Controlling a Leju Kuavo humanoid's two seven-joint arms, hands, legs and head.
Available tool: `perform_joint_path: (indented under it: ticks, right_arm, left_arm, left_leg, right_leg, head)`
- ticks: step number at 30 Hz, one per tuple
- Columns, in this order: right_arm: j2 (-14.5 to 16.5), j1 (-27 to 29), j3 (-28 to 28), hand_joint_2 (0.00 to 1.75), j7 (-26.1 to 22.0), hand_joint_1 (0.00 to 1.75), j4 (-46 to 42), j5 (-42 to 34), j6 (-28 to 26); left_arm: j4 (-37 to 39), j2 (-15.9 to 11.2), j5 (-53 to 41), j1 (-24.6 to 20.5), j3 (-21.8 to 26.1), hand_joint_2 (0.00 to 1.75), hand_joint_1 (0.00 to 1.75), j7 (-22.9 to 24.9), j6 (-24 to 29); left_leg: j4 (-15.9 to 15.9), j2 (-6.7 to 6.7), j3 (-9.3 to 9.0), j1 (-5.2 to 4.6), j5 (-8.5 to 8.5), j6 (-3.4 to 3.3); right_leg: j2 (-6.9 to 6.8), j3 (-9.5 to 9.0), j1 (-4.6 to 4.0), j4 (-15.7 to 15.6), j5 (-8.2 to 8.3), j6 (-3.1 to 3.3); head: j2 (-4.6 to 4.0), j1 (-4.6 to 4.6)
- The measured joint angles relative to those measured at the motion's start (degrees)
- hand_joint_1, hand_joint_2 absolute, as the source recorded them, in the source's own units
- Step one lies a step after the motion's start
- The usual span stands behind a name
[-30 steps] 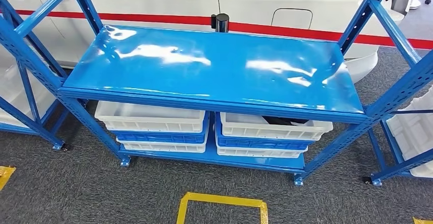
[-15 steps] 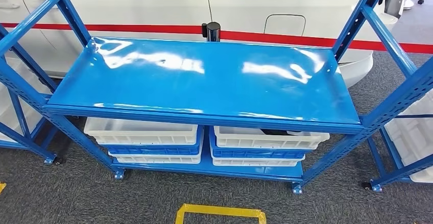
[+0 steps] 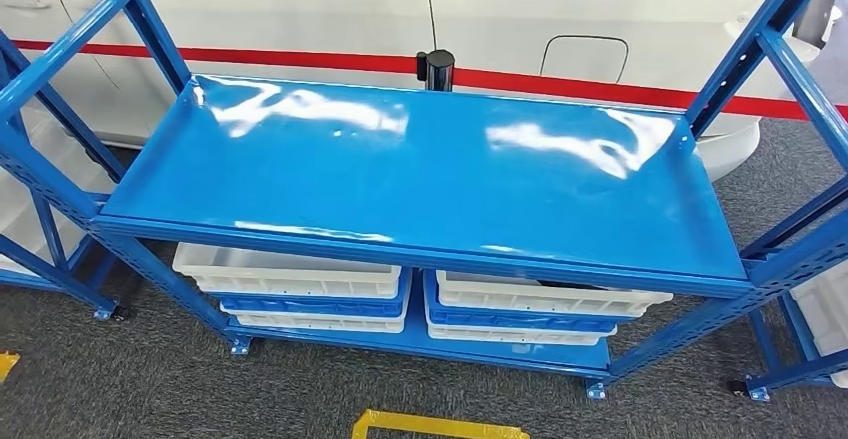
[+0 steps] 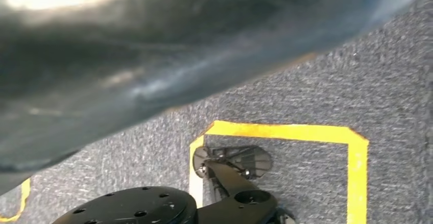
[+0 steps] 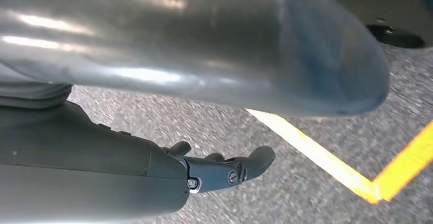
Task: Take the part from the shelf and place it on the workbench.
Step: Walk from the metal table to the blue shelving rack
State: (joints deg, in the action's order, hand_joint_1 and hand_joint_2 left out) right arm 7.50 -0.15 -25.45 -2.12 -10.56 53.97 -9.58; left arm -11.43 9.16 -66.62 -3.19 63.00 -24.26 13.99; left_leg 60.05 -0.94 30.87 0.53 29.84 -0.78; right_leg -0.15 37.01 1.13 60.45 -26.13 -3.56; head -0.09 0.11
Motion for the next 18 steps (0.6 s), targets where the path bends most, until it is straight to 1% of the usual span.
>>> perform_joint_path:
  ticks: [1,2,3,5,6,8,10,11,14,15,18]
  right_arm:
    - [0.0,-0.09,-0.01,0.0,-0.04,0.0,0.01,0.02,0.01]
    - [-0.01,-0.13,-0.03,0.0,-0.06,0.0,0.01,0.01,0.01]
    - [-0.02,-0.11,-0.04,0.0,-0.07,0.0,0.01,0.02,0.01]
    - [-0.03,-0.12,-0.07,0.0,-0.08,0.0,0.01,0.03,0.01]
    - [-0.02,-0.2,-0.07,0.0,-0.11,0.0,0.01,0.05,0.01]
    - [0.01,-0.24,-0.09,0.0,-0.16,0.0,0.01,0.05,0.01]
    - [0.05,-0.23,-0.11,0.0,-0.17,0.0,0.01,-0.05,0.05]
    - [0.07,-0.21,-0.14,0.0,-0.17,0.0,0.01,-0.15,0.12]
    - [0.07,-0.2,-0.31,0.0,-0.1,0.0,0.01,-0.58,0.34]
    - [0.07,-0.2,-0.44,0.0,-0.05,0.0,0.01,-0.72,0.37]
    - [0.07,-0.2,-0.91,0.0,0.1,0.0,0.01,-0.88,0.39]
  left_arm:
    - [0.0,0.0,0.0,-0.01,0.03,0.0,0.0,0.03,0.14]
    - [0.0,0.0,0.0,-0.02,0.05,0.0,0.0,0.04,0.23]
    - [0.0,-0.01,0.0,-0.03,0.08,0.0,0.0,0.06,0.33]
    - [-0.01,-0.01,0.0,-0.03,0.11,0.0,0.0,0.02,0.57]
    - [-0.02,-0.01,-0.01,-0.06,0.11,0.0,0.0,-0.02,0.69]
    - [-0.02,0.02,-0.02,-0.12,0.13,0.0,0.0,-0.08,0.92]
    - [-0.02,0.03,-0.02,-0.15,0.13,0.0,0.0,-0.05,1.05]
    - [-0.02,0.04,-0.03,-0.14,0.14,0.0,0.0,-0.01,1.09]
    - [-0.02,0.06,-0.14,-0.14,0.15,0.0,0.0,0.18,1.34]
    - [-0.02,0.06,-0.18,-0.14,0.16,0.0,0.0,0.22,1.5]
    - [-0.02,0.07,-0.29,-0.13,0.26,0.0,0.0,0.29,1.81]
  left_leg:
    - [0.02,0.02,-0.22,-0.04,0.07,0.42]
    - [-0.18,0.18,-0.37,-0.04,0.38,0.2]
    - [-0.32,0.34,-0.64,-0.03,0.51,-0.44]
    - [-0.78,0.66,-1.2,-0.02,1.0,-1.99]
    - [-1.02,0.7,-1.46,-0.01,0.99,-2.23]
    - [-1.5,0.78,-1.93,0.01,1.09,-1.97]
    - [-1.83,0.78,-2.14,0.02,1.02,-1.62]
    - [-1.95,0.78,-2.18,0.04,0.96,-1.28]
    - [-2.3,0.78,-2.29,0.12,0.85,0.17]
    - [-2.36,0.78,-2.3,0.13,0.85,0.5]
    - [-2.39,0.78,-2.31,0.12,0.84,0.79]
  right_leg:
    - [-0.11,-0.13,-0.2,-0.34,0.44,0.84]
    - [-0.08,-0.56,-0.31,-0.58,0.69,1.28]
    - [0.05,-1.01,-0.32,-0.8,1.18,1.35]
    - [0.22,-1.77,-0.3,-1.02,1.35,1.29]
    - [0.28,-1.97,-0.39,-1.04,1.23,1.46]
    - [0.35,-2.17,-0.46,-1.07,0.99,1.81]
    - [0.35,-2.24,-0.5,-1.06,0.87,1.99]
    - [0.35,-2.23,-0.52,-1.05,0.84,2.04]
    - [0.35,-2.18,-0.55,-1.01,0.8,2.1]
    - [0.35,-2.17,-0.56,-1.0,0.79,2.12]
    - [0.35,-2.2,-0.54,-0.99,0.78,2.12]
  head:
    - [0.0,-0.02]
    - [0.0,-0.09]
    - [0.0,-0.24]
    - [0.0,-0.46]
    - [0.0,-0.54]
    - [0.0,-0.57]
    - [0.0,-0.55]
    - [0.0,-0.55]
    - [0.0,-0.55]
    - [0.0,-0.55]
    - [0.0,-0.53]
